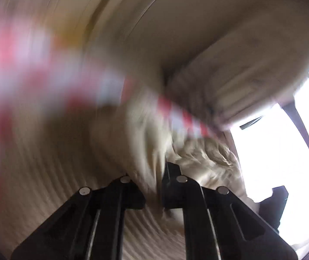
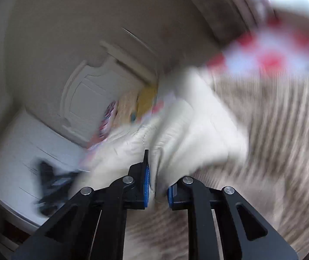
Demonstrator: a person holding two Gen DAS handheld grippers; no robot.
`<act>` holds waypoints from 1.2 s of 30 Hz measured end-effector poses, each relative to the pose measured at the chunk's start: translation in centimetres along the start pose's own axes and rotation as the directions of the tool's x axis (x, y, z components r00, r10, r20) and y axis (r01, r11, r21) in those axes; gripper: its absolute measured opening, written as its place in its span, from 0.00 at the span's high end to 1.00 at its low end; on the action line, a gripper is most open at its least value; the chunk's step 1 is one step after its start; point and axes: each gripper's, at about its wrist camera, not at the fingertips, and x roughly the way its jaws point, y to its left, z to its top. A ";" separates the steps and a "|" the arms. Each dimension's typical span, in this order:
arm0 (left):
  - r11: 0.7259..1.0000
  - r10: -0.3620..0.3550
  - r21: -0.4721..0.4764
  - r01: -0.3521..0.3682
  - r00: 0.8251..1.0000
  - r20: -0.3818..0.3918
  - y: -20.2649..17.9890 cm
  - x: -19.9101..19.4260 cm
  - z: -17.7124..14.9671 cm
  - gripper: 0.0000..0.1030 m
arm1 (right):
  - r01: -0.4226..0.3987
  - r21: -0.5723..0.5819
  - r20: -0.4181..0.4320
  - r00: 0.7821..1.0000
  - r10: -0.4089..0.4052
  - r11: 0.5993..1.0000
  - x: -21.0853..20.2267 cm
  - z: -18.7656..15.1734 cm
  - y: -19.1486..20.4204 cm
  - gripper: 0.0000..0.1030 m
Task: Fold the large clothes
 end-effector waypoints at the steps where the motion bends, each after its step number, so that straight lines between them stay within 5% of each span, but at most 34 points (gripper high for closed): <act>1: 0.980 0.043 0.192 -0.058 0.996 0.079 -2.4 -1.2 -1.4 0.91 | 0.055 -0.115 0.052 0.997 -0.050 0.992 -0.6 -0.2 1.3 0.85; 3: 0.934 0.123 0.331 -0.134 0.991 0.056 -3.8 -0.3 -4.2 0.91 | 0.141 -0.272 0.087 0.989 -0.121 0.952 -1.0 -1.3 2.8 0.85; 6: 0.861 0.289 0.445 -0.245 0.957 -0.032 -2.5 3.8 -8.1 0.91 | 0.122 -0.273 -0.098 0.983 -0.153 0.954 1.9 -3.3 0.5 0.85; 8: 0.888 0.273 0.409 -0.211 0.957 -0.098 -1.6 4.8 -8.0 0.87 | 0.113 -0.221 -0.233 0.958 -0.165 0.969 3.6 -4.9 -1.5 0.78; 9: 0.906 0.255 0.373 -0.198 0.960 -0.111 -1.2 4.4 -7.2 0.87 | 0.098 -0.193 -0.229 0.963 -0.142 0.976 3.2 -4.9 -1.9 0.74; 11: 0.923 0.258 0.330 -0.197 0.954 -0.152 -0.4 4.3 -6.5 0.70 | 0.074 -0.134 -0.240 0.965 -0.105 0.988 1.8 -4.8 -2.5 0.36; 13: 0.915 0.309 0.318 -0.246 0.936 -0.166 -0.2 3.5 -6.5 0.50 | 0.075 -0.097 -0.222 0.970 -0.095 0.992 -0.1 -4.5 -2.7 0.20; 16: 0.916 0.357 0.249 -0.314 0.921 -0.154 0.6 1.2 -6.0 0.27 | 0.117 -0.169 -0.123 0.983 -0.138 0.979 -3.2 -3.2 -1.7 0.20; 19: 0.880 0.436 0.198 -0.432 0.900 0.021 -0.8 -3.1 -4.6 0.22 | 0.161 -0.266 0.010 0.986 -0.164 0.950 -4.7 -2.0 0.7 0.20; 21: 0.870 0.425 0.212 -0.446 0.895 0.137 -3.4 -4.3 -3.7 0.14 | 0.139 -0.303 0.023 0.990 -0.138 0.943 -4.5 -1.7 2.2 0.20; 25: 0.839 0.386 0.319 -0.442 0.895 0.225 -8.1 -2.7 -2.8 0.07 | 0.150 -0.409 -0.011 0.986 -0.169 0.900 -0.2 -1.7 5.9 0.20; 28: 0.831 0.382 0.366 -0.418 0.908 0.169 -9.0 0.9 -2.1 0.04 | 0.184 -0.501 -0.103 0.957 -0.270 0.845 3.0 -4.3 6.5 0.20; 30: 0.796 0.469 0.400 -0.454 0.881 0.065 -7.5 4.8 -2.5 0.04 | 0.198 -0.577 -0.222 0.895 -0.386 0.792 6.4 -7.6 4.1 0.19; 31: 0.786 0.512 0.409 -0.464 0.859 -0.010 -5.9 6.5 -3.4 0.04 | 0.200 -0.614 -0.212 0.890 -0.404 0.763 7.2 -8.7 3.2 0.17; 32: 0.786 0.532 0.414 -0.459 0.843 -0.075 -4.5 7.9 -4.3 0.04 | 0.178 -0.624 -0.166 0.921 -0.351 0.761 6.7 -9.2 2.5 0.17; 33: 0.811 0.515 0.397 -0.430 0.846 -0.137 -2.4 9.0 -5.7 0.02 | 0.149 -0.597 -0.182 0.932 -0.313 0.789 6.3 -9.0 1.5 0.16; 34: 0.863 0.439 0.333 -0.380 0.890 -0.124 -0.9 8.4 -6.3 0.02 | 0.138 -0.566 -0.198 0.934 -0.297 0.813 6.0 -8.3 0.9 0.17; 36: 0.903 0.388 0.263 -0.340 0.908 -0.158 0.3 7.8 -5.7 0.02 | 0.143 -0.597 -0.185 0.933 -0.309 0.789 6.1 -8.5 0.9 0.17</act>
